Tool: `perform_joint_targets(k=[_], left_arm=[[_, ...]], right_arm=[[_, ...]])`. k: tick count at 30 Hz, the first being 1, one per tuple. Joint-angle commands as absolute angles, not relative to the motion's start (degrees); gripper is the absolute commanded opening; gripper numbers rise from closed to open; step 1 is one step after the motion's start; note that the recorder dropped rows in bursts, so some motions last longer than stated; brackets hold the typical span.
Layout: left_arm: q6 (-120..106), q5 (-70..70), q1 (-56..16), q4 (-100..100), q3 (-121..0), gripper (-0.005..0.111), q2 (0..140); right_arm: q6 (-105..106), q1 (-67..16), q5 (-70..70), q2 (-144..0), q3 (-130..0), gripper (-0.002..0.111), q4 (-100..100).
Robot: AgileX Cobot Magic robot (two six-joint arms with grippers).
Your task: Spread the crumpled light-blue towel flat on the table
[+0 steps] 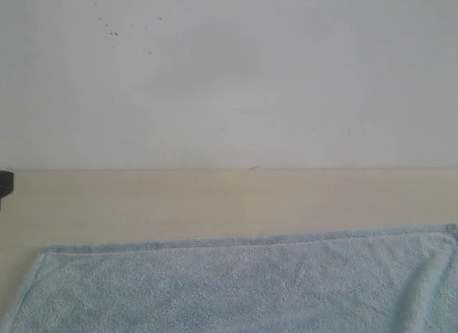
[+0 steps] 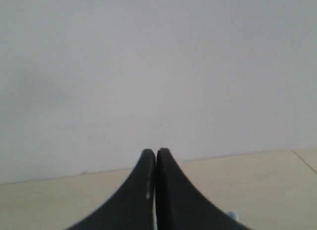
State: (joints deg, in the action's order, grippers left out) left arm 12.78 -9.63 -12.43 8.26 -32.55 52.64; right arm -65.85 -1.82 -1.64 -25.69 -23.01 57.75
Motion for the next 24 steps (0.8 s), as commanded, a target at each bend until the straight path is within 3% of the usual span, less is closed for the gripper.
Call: perform_joint_targets(k=[1,12,16,18,22,24], left_arm=[[13.31,-16.11,-12.68,6.85,-31.03,0.053,42.68],[13.31,-31.54,-12.68,3.58,-30.92,0.051,18.49],[13.31,-36.77,-12.68,3.58,-29.51,0.032,7.37],[13.31,-39.15,-12.68,3.58,-28.48,0.017,0.0],[13.31,-43.69,-12.56,1.89,-28.53,0.004,0.0],[13.31,-42.97,-12.56,1.66,-28.55,0.004,0.0]], right_arm=[[-66.06,-1.95,-1.99,-23.47,-18.7,0.0,53.54],[-67.24,-1.95,8.44,-16.98,-16.66,0.0,51.46],[-73.86,-1.95,10.72,-13.41,-16.66,0.0,51.57],[-76.11,-1.95,13.81,-11.57,-16.66,0.0,51.95],[-79.7,-1.95,17.8,-11.03,-16.66,0.0,57.37],[-83.92,-1.95,18.73,-11.03,-16.66,0.0,63.17]])
